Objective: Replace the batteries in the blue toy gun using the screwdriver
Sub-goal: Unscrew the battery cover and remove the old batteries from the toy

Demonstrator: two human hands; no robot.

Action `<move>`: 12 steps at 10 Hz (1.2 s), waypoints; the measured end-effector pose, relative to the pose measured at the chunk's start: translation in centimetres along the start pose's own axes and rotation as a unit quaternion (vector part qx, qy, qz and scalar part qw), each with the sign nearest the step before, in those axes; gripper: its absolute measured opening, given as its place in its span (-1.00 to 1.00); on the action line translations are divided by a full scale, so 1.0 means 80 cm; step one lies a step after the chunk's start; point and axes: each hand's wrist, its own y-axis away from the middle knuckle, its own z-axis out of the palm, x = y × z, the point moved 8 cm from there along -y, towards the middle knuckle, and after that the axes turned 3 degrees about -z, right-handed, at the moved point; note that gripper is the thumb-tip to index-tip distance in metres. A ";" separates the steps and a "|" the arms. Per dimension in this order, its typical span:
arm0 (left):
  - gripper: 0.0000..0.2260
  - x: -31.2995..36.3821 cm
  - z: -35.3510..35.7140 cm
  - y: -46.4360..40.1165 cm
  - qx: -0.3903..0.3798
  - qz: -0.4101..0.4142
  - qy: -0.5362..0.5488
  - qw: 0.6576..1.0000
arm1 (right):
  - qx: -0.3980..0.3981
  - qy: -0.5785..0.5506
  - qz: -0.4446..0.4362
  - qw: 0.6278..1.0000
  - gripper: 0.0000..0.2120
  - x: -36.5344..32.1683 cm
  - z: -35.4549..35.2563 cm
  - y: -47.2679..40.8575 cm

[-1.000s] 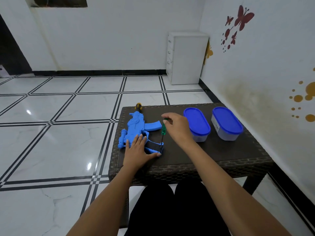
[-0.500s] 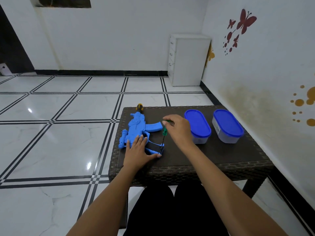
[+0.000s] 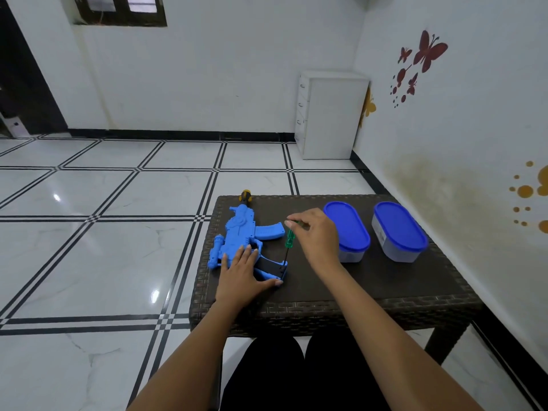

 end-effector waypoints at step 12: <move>-0.12 0.000 -0.002 0.001 0.006 0.000 -0.001 1.000 | -0.053 0.014 -0.013 0.998 -0.80 -0.011 0.003 -0.004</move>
